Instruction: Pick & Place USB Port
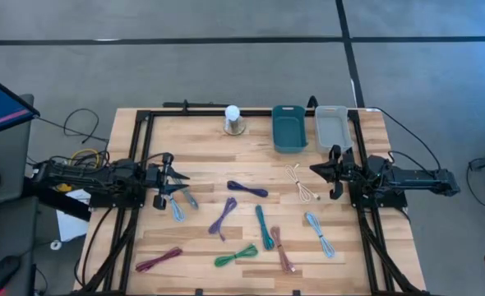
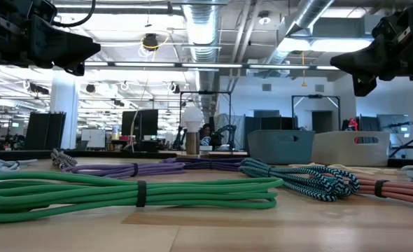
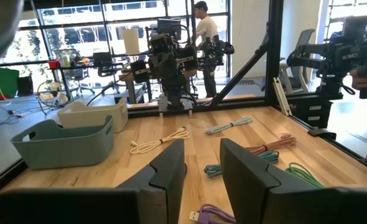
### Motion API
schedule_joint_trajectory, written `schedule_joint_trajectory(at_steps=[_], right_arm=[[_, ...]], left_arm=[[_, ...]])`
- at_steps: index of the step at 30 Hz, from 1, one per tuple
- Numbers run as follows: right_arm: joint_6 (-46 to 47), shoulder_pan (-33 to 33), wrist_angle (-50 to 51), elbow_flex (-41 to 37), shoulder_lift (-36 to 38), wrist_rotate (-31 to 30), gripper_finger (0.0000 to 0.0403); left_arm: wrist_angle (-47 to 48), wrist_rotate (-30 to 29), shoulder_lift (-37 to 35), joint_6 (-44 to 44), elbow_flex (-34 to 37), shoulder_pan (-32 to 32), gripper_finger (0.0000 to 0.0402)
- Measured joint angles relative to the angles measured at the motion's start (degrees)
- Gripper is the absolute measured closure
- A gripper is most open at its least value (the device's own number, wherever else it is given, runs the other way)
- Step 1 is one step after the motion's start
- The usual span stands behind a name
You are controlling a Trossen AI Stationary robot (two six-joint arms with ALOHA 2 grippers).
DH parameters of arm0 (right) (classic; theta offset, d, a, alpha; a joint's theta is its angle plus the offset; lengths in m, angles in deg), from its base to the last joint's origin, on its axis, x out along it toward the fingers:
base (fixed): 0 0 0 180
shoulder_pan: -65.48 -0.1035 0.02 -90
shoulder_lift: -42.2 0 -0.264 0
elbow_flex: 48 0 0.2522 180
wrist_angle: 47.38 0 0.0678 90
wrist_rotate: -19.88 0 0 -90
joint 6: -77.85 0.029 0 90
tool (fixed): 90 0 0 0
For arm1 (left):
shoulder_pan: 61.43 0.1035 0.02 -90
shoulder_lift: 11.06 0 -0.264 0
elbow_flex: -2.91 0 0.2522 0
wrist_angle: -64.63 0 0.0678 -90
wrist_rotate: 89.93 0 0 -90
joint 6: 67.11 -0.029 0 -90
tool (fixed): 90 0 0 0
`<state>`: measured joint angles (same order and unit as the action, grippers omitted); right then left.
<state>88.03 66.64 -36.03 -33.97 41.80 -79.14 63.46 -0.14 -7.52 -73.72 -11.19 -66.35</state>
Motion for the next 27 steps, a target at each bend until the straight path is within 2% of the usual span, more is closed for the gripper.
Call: schedule_joint_trajectory(at_steps=[27], right_arm=[[-0.1,0.1,-0.1,0.0,0.0,0.0,0.0400]], left_arm=[[-0.6,0.0,0.0,0.0,0.0,0.0,0.0298]])
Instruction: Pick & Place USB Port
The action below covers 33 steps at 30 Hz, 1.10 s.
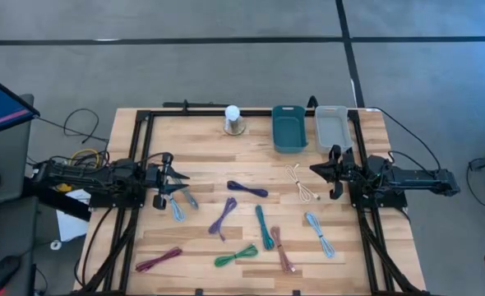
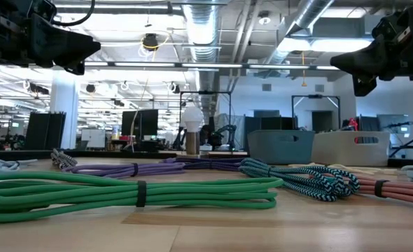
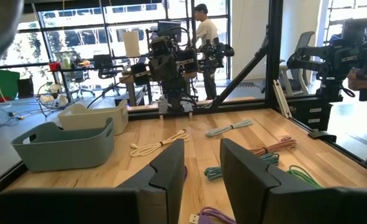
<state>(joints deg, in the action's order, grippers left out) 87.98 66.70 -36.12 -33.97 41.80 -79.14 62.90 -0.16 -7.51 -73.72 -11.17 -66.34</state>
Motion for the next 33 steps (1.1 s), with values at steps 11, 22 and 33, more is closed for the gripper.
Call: schedule_joint_trajectory(at_steps=[11,22,33], right_arm=[[0.3,0.0,-0.5,0.1,0.0,-0.1,0.0400],[1.8,0.0,16.7,12.3,-0.1,-11.6,0.0400],[15.8,-0.5,31.4,19.0,-11.0,-14.6,0.0400]], left_arm=[[-0.3,0.0,0.0,0.0,0.0,0.0,0.0298],[-0.5,0.0,0.0,0.0,0.0,0.0,0.0298],[-0.5,-4.2,0.0,0.0,0.0,0.0,0.0298]])
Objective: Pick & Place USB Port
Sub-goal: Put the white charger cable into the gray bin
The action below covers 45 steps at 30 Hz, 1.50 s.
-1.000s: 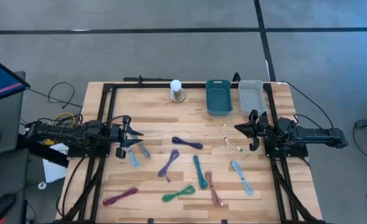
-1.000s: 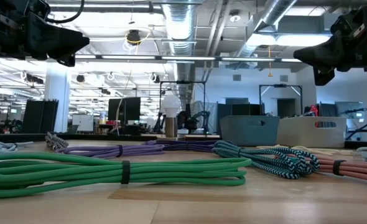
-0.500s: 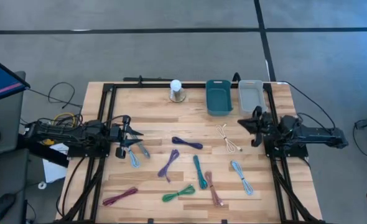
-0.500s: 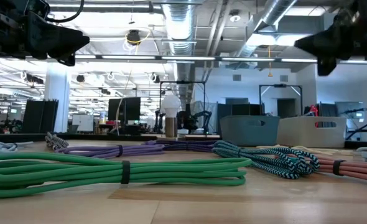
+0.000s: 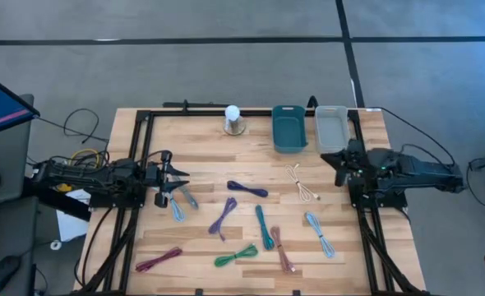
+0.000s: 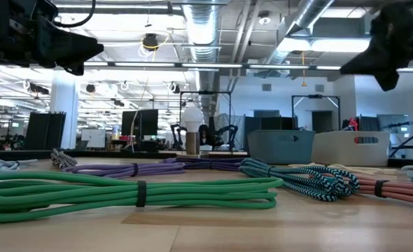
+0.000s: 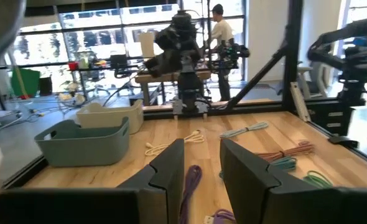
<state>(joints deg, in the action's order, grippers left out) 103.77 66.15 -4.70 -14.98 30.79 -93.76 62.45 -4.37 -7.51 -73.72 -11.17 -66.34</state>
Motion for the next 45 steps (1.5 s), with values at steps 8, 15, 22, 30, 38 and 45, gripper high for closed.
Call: schedule_joint_trajectory(at_steps=[8,15,22,30,38,45], right_arm=[[2.7,-1.5,2.9,7.4,-18.0,0.2,0.0400],[7.8,-1.8,14.6,18.2,-31.3,2.4,0.0400],[14.0,-1.8,20.0,21.3,-41.6,8.8,0.0391],[18.8,-1.8,19.9,21.3,-49.8,12.0,0.0329],[21.0,-1.8,15.5,21.4,-56.8,13.3,0.0298],[20.8,-1.8,14.0,21.4,-63.0,13.2,0.0265]], left_arm=[[0.0,-0.5,0.0,0.0,0.0,0.0,0.0298],[0.0,-0.5,0.0,0.0,0.0,0.0,0.0298],[0.0,-0.5,0.0,0.0,0.0,0.0,0.0298],[0.0,-0.5,0.0,0.0,0.0,0.0,0.0298],[0.0,-0.5,0.0,0.0,0.0,0.0,0.0298],[0.0,-0.5,0.0,0.0,0.0,0.0,0.0298]])
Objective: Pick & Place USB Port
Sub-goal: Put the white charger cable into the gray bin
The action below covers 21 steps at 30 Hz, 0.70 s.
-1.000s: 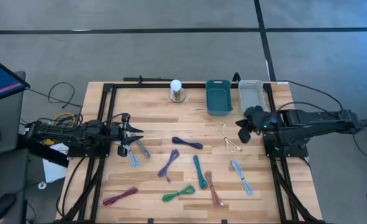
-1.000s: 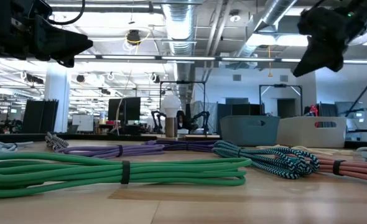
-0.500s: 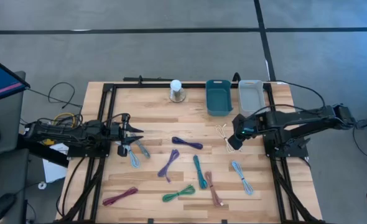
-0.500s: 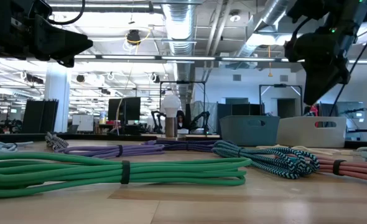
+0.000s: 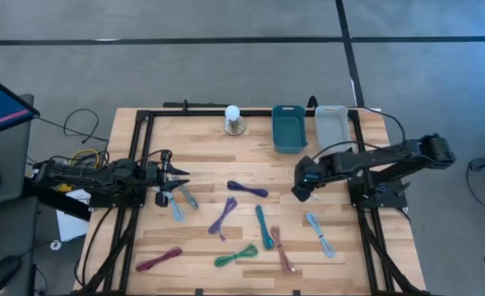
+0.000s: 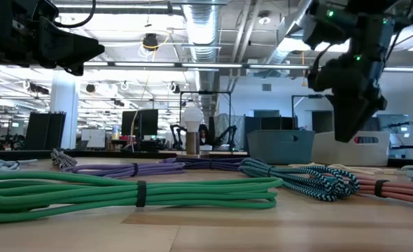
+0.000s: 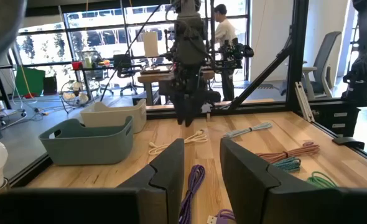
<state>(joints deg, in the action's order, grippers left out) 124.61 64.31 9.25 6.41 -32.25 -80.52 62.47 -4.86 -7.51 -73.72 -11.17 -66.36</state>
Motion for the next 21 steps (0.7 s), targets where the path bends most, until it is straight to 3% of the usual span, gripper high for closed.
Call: schedule_joint_trajectory(at_steps=[12,21], right_arm=[[-0.6,0.0,-6.9,0.0,-9.3,1.5,0.0206],[-0.8,0.0,-8.3,0.3,-14.6,1.3,0.0215]], left_arm=[[0.0,0.0,0.0,0.0,0.0,0.0,0.0298],[0.0,0.0,0.0,0.0,0.0,0.0,0.0298]])
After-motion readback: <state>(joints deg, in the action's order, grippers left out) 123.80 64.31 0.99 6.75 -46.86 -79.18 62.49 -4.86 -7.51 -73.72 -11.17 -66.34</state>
